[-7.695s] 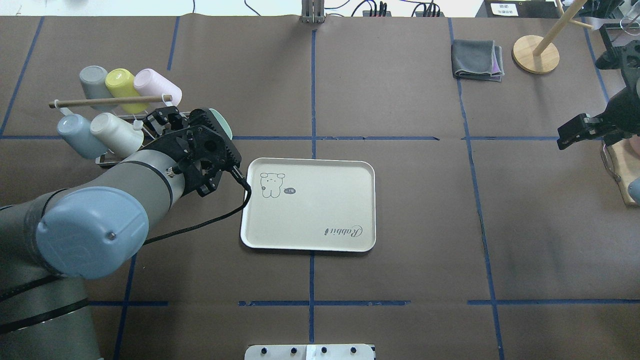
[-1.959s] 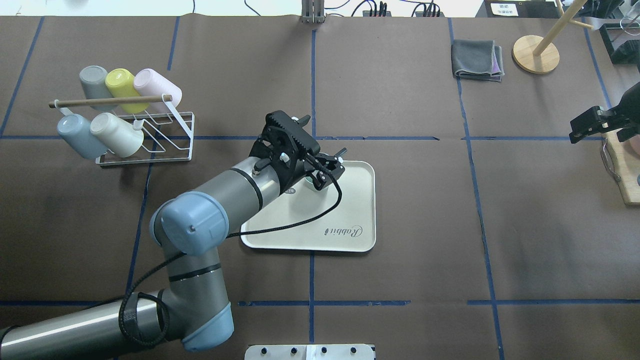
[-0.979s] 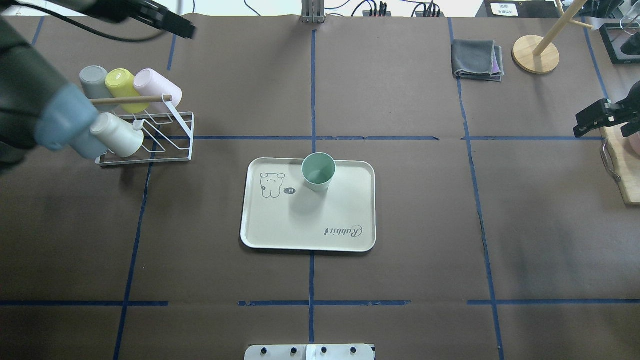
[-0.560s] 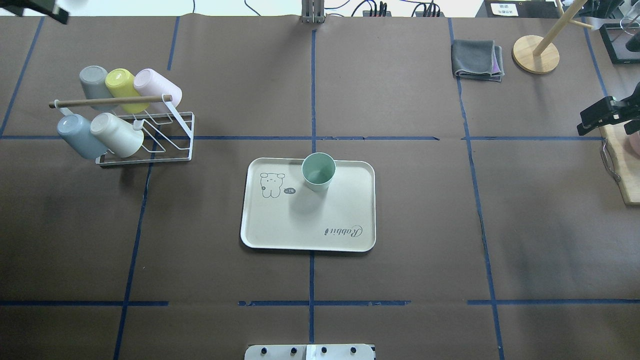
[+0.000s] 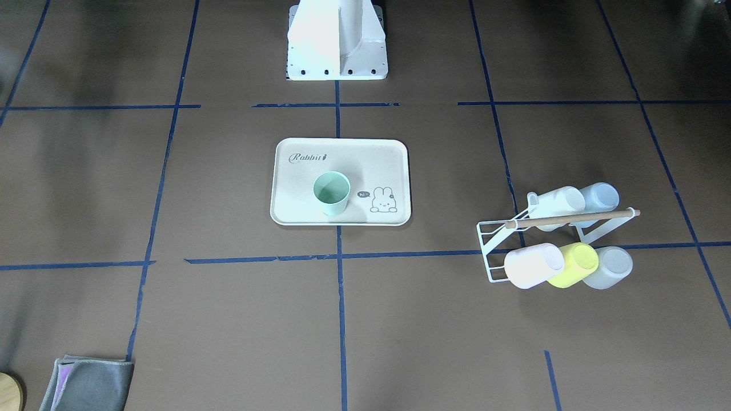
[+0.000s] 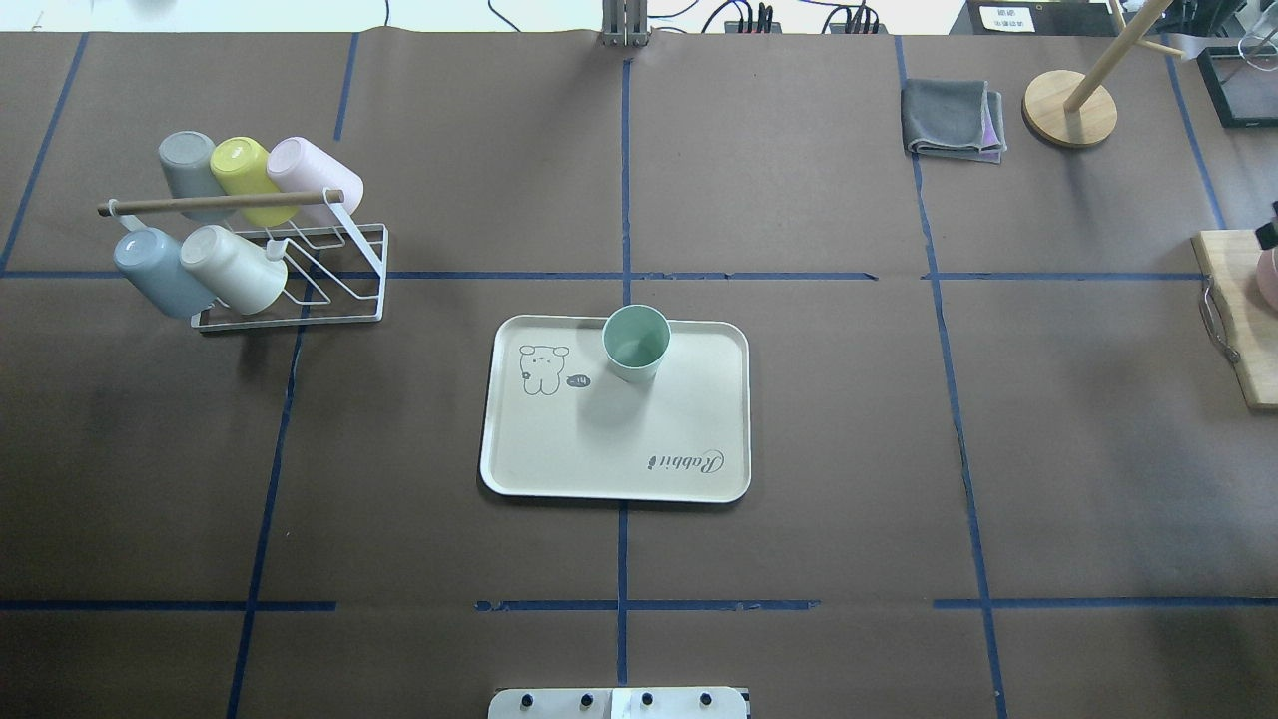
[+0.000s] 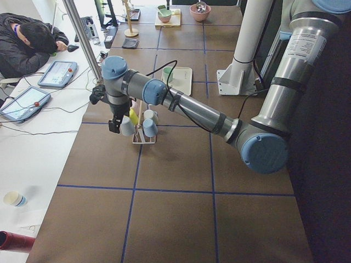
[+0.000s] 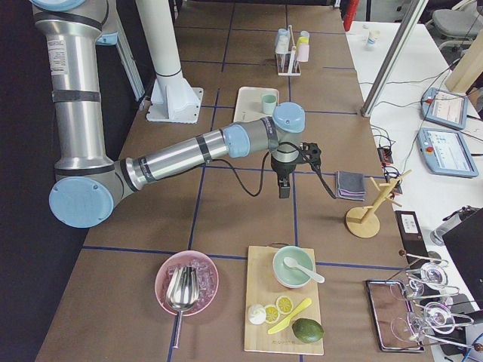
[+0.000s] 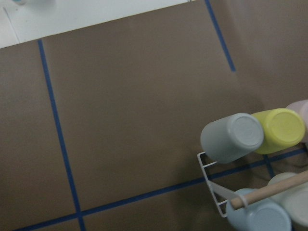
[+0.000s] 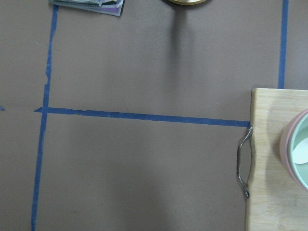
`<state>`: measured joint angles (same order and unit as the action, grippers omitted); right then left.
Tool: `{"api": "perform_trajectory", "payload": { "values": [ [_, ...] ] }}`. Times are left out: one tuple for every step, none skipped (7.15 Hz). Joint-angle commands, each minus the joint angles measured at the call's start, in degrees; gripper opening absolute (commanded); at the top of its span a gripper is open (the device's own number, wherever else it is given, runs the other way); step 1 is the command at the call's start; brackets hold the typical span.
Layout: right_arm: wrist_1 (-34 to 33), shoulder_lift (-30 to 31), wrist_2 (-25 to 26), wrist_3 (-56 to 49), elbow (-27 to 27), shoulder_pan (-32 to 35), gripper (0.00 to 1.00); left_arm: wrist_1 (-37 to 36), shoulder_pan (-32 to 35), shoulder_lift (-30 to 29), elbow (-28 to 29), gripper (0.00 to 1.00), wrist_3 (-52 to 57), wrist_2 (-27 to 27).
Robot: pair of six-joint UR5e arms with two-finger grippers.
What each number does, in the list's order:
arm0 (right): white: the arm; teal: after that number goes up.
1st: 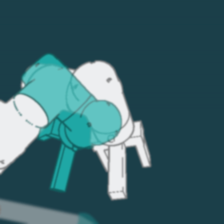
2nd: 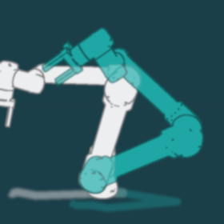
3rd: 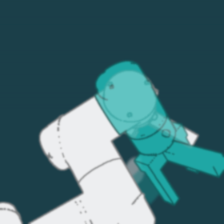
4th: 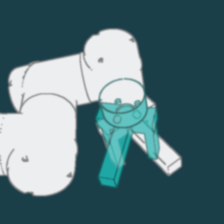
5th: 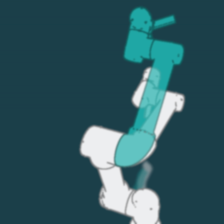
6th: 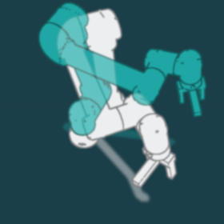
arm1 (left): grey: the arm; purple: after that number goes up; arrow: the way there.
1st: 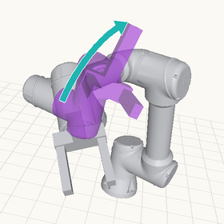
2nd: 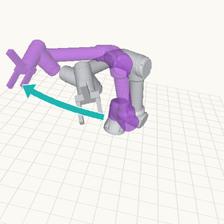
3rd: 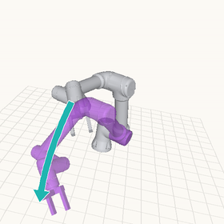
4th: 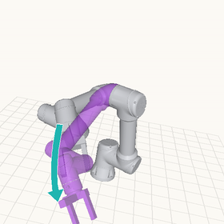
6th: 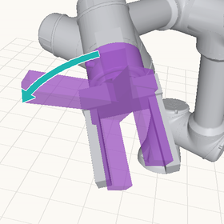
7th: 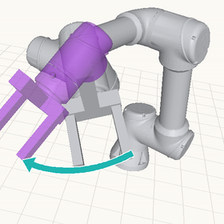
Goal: Pick up and place green cup on tray
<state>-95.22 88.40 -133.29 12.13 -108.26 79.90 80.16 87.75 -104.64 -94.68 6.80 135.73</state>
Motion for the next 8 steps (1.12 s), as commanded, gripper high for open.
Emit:
{"api": "perform_trajectory", "payload": {
  "values": [
    [-0.05,3.52,-1.08,-9.97,2.25,4.71,1.0,-0.71,2.6,6.6,5.54,1.0,8.21,0.41],
    [-0.05,4.84,-1.61,-13.24,3.48,6.83,1.0,1.73,2.6,9.95,5.82,1.0,7.54,0.5],
    [0.29,5.29,-1.79,-17.01,6.54,8.41,1.0,2.37,2.6,11.89,5.91,1.0,7.53,0.5],
    [0.56,5.3,-1.45,-19.57,9.44,9.04,1.0,2.37,2.6,13.04,5.83,1.0,7.53,0.5],
    [0.74,4.08,-0.4,-19.77,9.82,9.04,1.0,2.37,2.6,13.84,5.31,1.0,7.44,0.5],
    [0.74,3.8,-0.39,-19.34,9.91,9.39,1.0,2.37,2.6,13.85,5.21,1.0,7.35,0.5],
    [0.65,5.11,-1.35,-19.42,9.73,10.7,1.0,2.29,2.6,13.85,5.3,1.0,7.35,0.5],
    [0.65,5.38,-1.62,-19.25,9.99,10.89,1.0,2.29,2.6,13.76,5.21,1.0,7.35,0.5]
  ]
}}
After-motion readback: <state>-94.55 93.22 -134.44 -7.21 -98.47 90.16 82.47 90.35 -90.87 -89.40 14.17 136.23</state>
